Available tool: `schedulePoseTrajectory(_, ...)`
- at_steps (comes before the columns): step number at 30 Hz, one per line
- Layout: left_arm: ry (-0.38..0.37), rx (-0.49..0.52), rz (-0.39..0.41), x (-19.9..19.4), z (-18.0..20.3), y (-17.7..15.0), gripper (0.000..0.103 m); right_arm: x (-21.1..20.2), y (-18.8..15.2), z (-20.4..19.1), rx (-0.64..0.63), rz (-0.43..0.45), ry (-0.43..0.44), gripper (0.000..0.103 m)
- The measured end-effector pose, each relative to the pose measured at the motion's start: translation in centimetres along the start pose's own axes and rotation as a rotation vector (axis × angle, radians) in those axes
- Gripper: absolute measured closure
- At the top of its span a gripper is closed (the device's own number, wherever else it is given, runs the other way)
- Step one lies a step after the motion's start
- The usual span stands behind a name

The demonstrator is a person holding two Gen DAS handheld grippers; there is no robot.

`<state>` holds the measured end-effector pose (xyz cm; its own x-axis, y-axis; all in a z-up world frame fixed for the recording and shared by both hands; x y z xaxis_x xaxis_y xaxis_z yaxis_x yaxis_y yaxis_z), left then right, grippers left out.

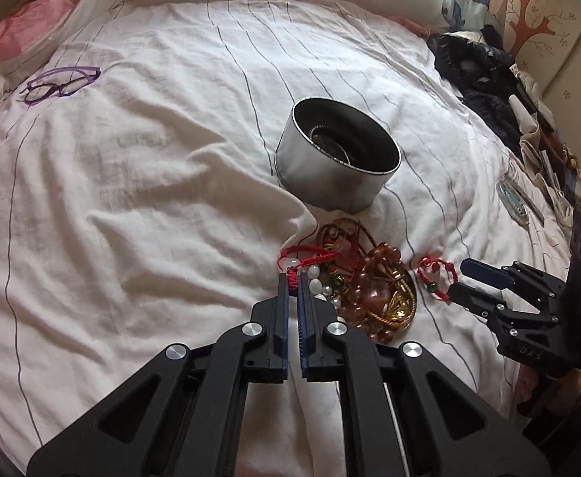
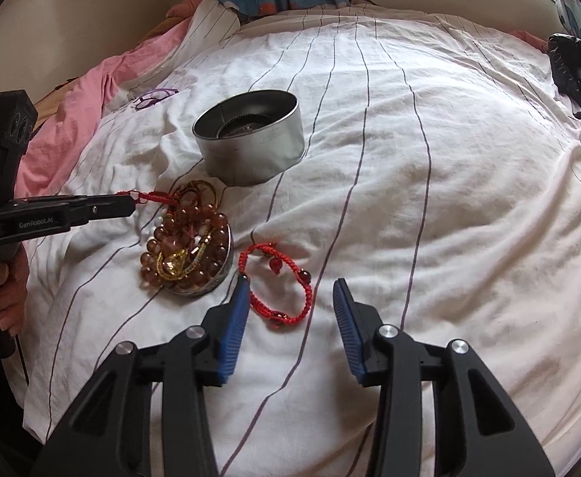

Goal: Organize jewelry

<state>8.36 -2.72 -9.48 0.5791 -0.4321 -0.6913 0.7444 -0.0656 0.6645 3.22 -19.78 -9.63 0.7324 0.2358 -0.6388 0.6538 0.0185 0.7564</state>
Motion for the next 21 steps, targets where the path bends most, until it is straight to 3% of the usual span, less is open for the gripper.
schedulePoseTrajectory(2,0.025,0.014,0.002,0.1,-0.5,-0.1,0.085,0.4,-0.3,-0.1,-0.008,-0.018,-0.003,0.059)
schedulePoseTrajectory(4,0.039,0.017,0.0,0.4,-0.7,-0.1,0.056,0.8,-0.7,0.0,-0.01,-0.036,-0.005,0.059)
schedulePoseTrajectory(6,0.035,0.032,-0.005,0.7,-0.5,-0.3,0.052,0.9,-0.8,0.0,-0.012,-0.041,-0.004,0.059)
schedulePoseTrajectory(7,0.044,0.048,-0.014,1.0,-0.5,-0.4,0.051,1.0,-0.9,-0.1,-0.012,-0.043,0.0,0.06)
schedulePoseTrajectory(8,0.052,0.064,-0.019,1.2,-0.4,-0.6,0.051,1.1,-0.9,-0.1,-0.01,-0.045,0.007,0.07)
schedulePoseTrajectory(9,0.055,0.088,-0.028,1.3,-0.1,-0.7,0.052,1.1,-1.0,-0.2,-0.009,-0.052,0.014,0.087)
schedulePoseTrajectory(12,0.052,0.158,-0.037,1.1,1.0,-0.7,0.094,0.7,-0.7,-0.6,-0.012,-0.039,0.035,0.096)
schedulePoseTrajectory(21,0.035,0.153,0.132,-2.4,2.1,2.6,0.094,-2.3,2.3,-1.6,0.005,0.127,0.077,0.097)
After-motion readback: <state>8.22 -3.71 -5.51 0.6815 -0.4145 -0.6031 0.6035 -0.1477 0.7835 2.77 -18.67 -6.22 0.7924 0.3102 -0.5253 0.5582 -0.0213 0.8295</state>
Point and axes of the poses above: each gripper's, at about its wrist camera, not at the fingertips, and x roughly the way its jaws point, z to its right, y to its top, the point moved 9 cm from there along x, roughly the way its jaws point, and after that the axes turned 13 degrees about z, right-handed, at the moved point
